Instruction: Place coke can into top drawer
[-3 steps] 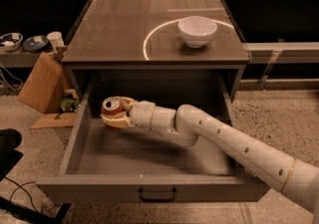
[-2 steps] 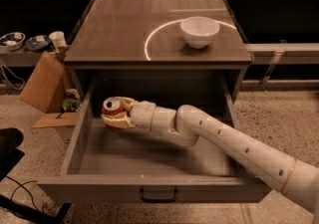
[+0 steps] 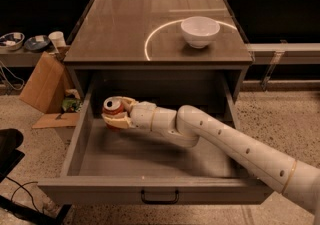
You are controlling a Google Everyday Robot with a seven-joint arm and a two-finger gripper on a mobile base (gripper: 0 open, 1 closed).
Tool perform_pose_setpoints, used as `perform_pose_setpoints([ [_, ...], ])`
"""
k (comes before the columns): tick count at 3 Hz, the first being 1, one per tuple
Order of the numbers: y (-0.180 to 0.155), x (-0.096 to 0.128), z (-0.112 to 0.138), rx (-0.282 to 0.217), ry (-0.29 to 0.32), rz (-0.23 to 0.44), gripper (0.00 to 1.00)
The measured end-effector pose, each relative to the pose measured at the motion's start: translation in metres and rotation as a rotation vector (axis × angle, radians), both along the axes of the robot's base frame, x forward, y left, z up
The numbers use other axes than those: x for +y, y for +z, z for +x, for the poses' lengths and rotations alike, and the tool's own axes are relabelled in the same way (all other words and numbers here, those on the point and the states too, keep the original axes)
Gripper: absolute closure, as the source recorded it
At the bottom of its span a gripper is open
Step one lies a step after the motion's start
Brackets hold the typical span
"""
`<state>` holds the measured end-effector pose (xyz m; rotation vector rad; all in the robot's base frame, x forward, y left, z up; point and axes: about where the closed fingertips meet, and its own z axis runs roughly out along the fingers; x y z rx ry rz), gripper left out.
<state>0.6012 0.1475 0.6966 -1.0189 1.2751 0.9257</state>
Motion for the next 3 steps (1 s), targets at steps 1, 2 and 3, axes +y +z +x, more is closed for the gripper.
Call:
perform_pose_setpoints([
  [1, 0.0000, 0.0000, 0.0000, 0.000, 0.000, 0.000, 0.13],
  [2, 0.0000, 0.0001, 0.0000, 0.000, 0.000, 0.000, 0.00],
  [3, 0.0010, 0.0009, 0.0003, -0.001, 0.001, 0.005, 0.00],
])
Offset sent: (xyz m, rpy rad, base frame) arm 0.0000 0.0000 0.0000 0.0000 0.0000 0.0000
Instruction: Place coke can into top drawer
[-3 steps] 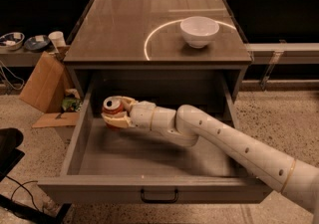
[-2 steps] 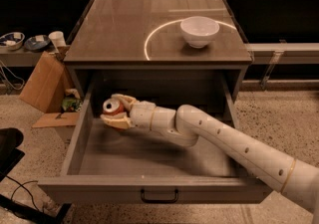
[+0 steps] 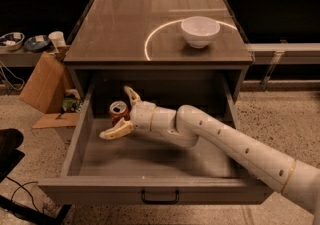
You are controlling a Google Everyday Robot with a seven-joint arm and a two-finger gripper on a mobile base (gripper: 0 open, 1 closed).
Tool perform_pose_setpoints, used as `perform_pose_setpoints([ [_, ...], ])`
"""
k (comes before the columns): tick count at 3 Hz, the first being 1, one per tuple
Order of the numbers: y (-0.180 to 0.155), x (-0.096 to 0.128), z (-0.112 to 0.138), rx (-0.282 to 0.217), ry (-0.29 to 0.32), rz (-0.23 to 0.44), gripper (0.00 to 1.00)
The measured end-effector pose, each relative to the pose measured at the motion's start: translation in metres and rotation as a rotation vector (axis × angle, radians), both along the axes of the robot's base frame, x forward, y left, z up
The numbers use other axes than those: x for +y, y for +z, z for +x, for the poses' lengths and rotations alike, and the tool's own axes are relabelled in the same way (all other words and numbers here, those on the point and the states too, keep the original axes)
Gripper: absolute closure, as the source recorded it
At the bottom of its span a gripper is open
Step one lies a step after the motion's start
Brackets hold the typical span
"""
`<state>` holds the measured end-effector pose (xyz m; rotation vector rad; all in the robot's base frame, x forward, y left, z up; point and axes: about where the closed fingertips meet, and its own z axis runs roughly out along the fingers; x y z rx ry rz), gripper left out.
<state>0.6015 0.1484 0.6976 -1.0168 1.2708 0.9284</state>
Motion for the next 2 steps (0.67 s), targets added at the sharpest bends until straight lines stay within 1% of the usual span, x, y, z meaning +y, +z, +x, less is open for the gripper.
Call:
perform_pose_setpoints([
  [1, 0.012, -0.018, 0.001, 0.005, 0.024, -0.028, 0.00],
  [2, 0.025, -0.046, -0.009, 0.034, 0.067, -0.113, 0.00],
])
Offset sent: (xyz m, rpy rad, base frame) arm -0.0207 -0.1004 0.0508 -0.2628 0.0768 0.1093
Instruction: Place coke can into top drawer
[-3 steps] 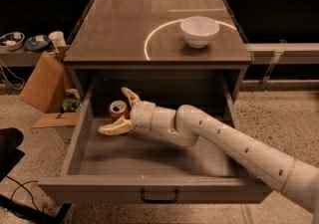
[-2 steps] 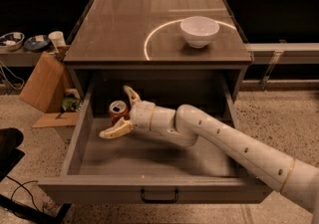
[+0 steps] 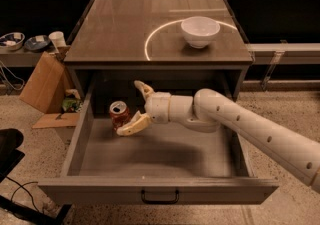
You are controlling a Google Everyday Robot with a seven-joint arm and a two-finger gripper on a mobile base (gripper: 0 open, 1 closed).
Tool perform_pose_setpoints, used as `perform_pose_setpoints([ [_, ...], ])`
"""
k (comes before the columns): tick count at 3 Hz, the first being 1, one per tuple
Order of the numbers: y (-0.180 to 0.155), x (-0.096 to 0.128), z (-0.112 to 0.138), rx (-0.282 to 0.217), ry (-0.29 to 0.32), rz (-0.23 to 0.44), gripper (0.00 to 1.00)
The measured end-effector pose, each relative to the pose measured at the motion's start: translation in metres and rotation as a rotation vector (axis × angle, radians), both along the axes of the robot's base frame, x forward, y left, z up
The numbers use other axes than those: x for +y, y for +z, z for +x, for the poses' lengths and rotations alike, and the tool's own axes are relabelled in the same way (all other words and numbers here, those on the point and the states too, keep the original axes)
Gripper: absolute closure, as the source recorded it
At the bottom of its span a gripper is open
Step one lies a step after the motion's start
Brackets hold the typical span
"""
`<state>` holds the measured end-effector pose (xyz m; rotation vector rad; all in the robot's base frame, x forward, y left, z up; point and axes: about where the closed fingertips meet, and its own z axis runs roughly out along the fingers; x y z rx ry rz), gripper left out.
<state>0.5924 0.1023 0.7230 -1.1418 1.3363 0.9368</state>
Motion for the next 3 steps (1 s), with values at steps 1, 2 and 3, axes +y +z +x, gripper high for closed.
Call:
perform_pose_setpoints([
  [1, 0.011, -0.026, -0.015, 0.036, 0.047, -0.113, 0.00],
  [2, 0.019, -0.056, -0.033, 0.080, 0.078, -0.236, 0.00],
  [3, 0.034, -0.102, -0.059, 0.146, 0.053, -0.347, 0.00],
])
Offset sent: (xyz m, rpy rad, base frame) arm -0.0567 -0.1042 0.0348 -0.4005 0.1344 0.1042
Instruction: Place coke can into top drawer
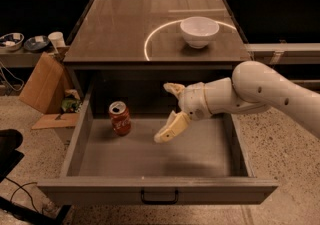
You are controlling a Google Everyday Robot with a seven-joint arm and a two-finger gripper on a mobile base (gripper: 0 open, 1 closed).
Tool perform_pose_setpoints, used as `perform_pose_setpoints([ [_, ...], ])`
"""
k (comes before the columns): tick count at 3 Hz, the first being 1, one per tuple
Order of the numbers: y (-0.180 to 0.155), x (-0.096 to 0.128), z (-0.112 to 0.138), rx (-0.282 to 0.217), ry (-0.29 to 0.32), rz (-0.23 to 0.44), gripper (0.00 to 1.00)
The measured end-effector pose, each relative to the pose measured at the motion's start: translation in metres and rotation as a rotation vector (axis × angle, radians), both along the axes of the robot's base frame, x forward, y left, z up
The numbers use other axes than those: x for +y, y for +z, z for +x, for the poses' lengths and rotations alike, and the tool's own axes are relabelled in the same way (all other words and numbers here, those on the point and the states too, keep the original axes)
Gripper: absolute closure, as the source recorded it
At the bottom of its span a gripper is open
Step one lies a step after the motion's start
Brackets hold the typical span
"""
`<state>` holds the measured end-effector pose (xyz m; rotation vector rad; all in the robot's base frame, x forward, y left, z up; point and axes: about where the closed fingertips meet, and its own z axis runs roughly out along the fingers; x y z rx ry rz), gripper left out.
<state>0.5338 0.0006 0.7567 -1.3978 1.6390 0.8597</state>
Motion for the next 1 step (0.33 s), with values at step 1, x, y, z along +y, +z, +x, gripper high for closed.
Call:
perform_pose_setpoints([
  [1, 0.0120, -0.0637, -0.0229, 0.064, -0.115, -0.177, 0.00],
])
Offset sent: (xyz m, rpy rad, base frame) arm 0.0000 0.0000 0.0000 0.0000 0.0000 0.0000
